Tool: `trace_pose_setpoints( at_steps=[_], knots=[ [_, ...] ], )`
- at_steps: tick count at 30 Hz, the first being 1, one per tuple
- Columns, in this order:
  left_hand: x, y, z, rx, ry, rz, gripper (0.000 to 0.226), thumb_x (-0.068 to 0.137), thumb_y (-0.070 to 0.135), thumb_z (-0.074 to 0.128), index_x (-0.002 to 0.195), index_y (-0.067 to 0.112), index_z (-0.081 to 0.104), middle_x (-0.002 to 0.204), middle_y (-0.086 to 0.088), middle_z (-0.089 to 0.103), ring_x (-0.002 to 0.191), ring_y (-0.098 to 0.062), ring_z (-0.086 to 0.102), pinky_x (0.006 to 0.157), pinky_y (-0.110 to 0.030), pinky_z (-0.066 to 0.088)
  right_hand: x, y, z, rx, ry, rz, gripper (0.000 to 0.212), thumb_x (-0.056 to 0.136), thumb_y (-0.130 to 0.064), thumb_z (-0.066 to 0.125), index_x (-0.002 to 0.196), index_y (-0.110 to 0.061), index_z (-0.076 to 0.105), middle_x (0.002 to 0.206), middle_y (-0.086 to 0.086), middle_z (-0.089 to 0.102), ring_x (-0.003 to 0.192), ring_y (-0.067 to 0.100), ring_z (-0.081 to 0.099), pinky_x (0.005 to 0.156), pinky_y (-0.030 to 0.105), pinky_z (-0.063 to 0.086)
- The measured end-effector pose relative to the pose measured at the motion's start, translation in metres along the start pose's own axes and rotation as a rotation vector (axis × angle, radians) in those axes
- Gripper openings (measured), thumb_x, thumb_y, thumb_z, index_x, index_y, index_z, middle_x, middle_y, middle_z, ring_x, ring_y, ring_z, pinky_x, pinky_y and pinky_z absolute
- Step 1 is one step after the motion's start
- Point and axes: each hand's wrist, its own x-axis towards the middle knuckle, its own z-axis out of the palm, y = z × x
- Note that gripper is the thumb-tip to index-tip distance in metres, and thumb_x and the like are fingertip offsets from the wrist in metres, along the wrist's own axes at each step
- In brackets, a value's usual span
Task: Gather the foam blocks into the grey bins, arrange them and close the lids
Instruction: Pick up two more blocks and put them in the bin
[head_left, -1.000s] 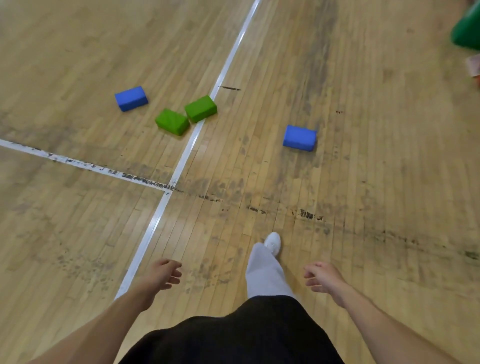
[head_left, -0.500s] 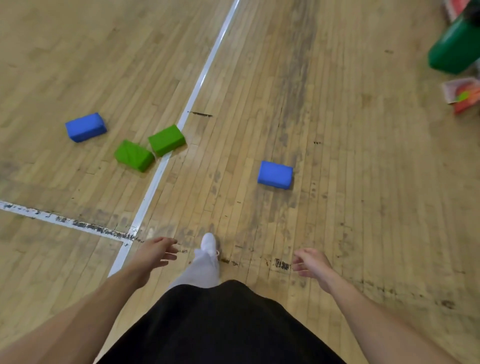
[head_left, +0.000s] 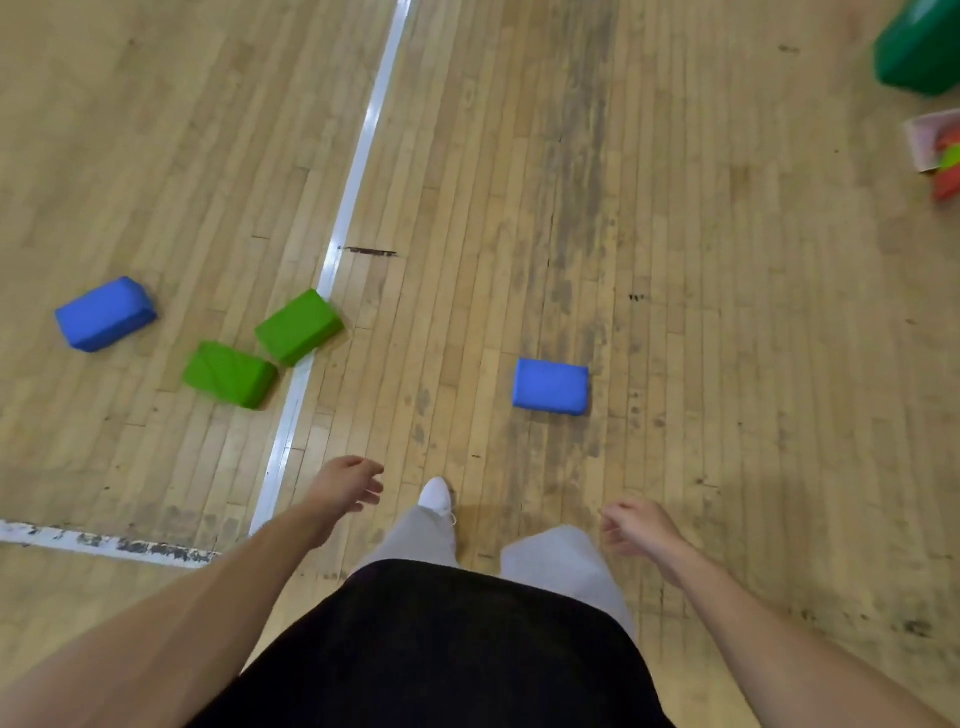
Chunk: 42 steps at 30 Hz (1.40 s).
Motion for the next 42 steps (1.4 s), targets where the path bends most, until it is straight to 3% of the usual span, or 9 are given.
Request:
trace_pose_setpoints(
  at_steps=[5, 12, 21, 26, 29, 32, 35, 38, 42],
  knots=[
    [0.032, 0.089, 0.045, 0.218, -0.072, 0.120, 0.021, 0.095, 0.019, 0.047, 0.103, 0.008, 0.064, 0.091, -0.008, 0.067, 0.082, -0.021, 0.064, 0.070, -0.028, 0.049, 0.056, -0.056, -0.048, -0.121, -0.033, -0.118, 0.016, 0.089, -0.017, 0.056, 0.076, -0.019, 0.064, 0.080, 0.005, 0.069, 0.070, 0.016, 0.064, 0.075, 0.034, 0.053],
    [0.106, 0.163, 0.175, 0.619, -0.114, 0.309, 0.023, 0.096, 0.022, 0.047, 0.111, 0.017, 0.063, 0.105, -0.003, 0.066, 0.088, -0.016, 0.061, 0.077, -0.029, 0.048, 0.189, -0.086, -0.106, -0.372, -0.126, -0.286, 0.019, 0.091, -0.022, 0.053, 0.102, -0.015, 0.067, 0.101, -0.001, 0.067, 0.093, 0.016, 0.062, 0.074, 0.027, 0.046],
    [0.302, 0.147, 0.301, 1.111, -0.182, 0.690, 0.030, 0.096, 0.026, 0.042, 0.120, 0.019, 0.058, 0.118, 0.000, 0.060, 0.102, -0.018, 0.058, 0.090, -0.031, 0.044, 0.408, -0.064, -0.072, -0.633, -0.056, -0.463, 0.025, 0.091, -0.026, 0.053, 0.112, -0.017, 0.062, 0.113, 0.000, 0.064, 0.103, 0.019, 0.059, 0.085, 0.030, 0.045],
    [0.464, 0.103, 0.351, 1.386, -0.124, 1.012, 0.031, 0.082, 0.023, 0.037, 0.093, 0.018, 0.066, 0.084, 0.001, 0.061, 0.075, -0.019, 0.059, 0.073, -0.034, 0.047, 0.552, -0.025, -0.014, -0.635, 0.013, -0.670, 0.031, 0.089, -0.036, 0.060, 0.115, -0.019, 0.059, 0.108, -0.004, 0.058, 0.105, 0.014, 0.057, 0.090, 0.032, 0.045],
    [0.547, 0.081, 0.383, 1.263, -0.064, 0.980, 0.030, 0.089, 0.029, 0.041, 0.106, 0.017, 0.062, 0.099, -0.002, 0.059, 0.089, -0.024, 0.061, 0.080, -0.037, 0.046, 0.632, 0.004, 0.024, -0.484, 0.171, -0.657, 0.045, 0.087, -0.035, 0.064, 0.126, -0.014, 0.053, 0.118, 0.002, 0.055, 0.111, 0.019, 0.055, 0.094, 0.037, 0.045],
    [0.605, 0.067, 0.420, 1.013, -0.019, 0.733, 0.048, 0.092, 0.039, 0.054, 0.132, 0.015, 0.042, 0.126, -0.006, 0.045, 0.106, -0.029, 0.055, 0.086, -0.041, 0.045, 0.696, 0.030, 0.052, -0.262, 0.491, -0.401, 0.067, 0.085, -0.039, 0.067, 0.138, -0.007, 0.039, 0.130, 0.011, 0.043, 0.121, 0.028, 0.044, 0.097, 0.040, 0.039],
    [0.651, 0.051, 0.453, 0.734, -0.002, 0.567, 0.084, 0.081, 0.050, 0.067, 0.141, 0.008, 0.025, 0.131, -0.009, 0.035, 0.109, -0.030, 0.054, 0.086, -0.044, 0.048, 0.739, 0.053, 0.077, -0.172, 0.484, -0.180, 0.080, 0.082, -0.053, 0.065, 0.137, -0.003, 0.034, 0.135, 0.015, 0.040, 0.127, 0.032, 0.040, 0.100, 0.040, 0.035],
    [0.675, 0.039, 0.471, 0.477, -0.021, 0.531, 0.111, 0.067, 0.043, 0.083, 0.144, 0.005, 0.012, 0.136, -0.009, 0.030, 0.120, -0.026, 0.044, 0.096, -0.041, 0.044, 0.759, 0.068, 0.096, -0.010, 0.475, -0.185, 0.072, 0.081, -0.058, 0.063, 0.127, -0.007, 0.040, 0.123, 0.011, 0.051, 0.114, 0.030, 0.052, 0.092, 0.039, 0.043],
    [0.676, 0.027, 0.465, 0.210, -0.012, 0.261, 0.110, 0.043, 0.057, 0.089, 0.130, 0.010, 0.040, 0.129, -0.006, 0.044, 0.116, -0.024, 0.050, 0.095, -0.044, 0.048, 0.757, 0.065, 0.096, 0.096, 0.484, -0.212, 0.067, 0.075, -0.056, 0.070, 0.123, -0.014, 0.047, 0.114, 0.006, 0.059, 0.105, 0.029, 0.058, 0.089, 0.041, 0.048]
  ],
)
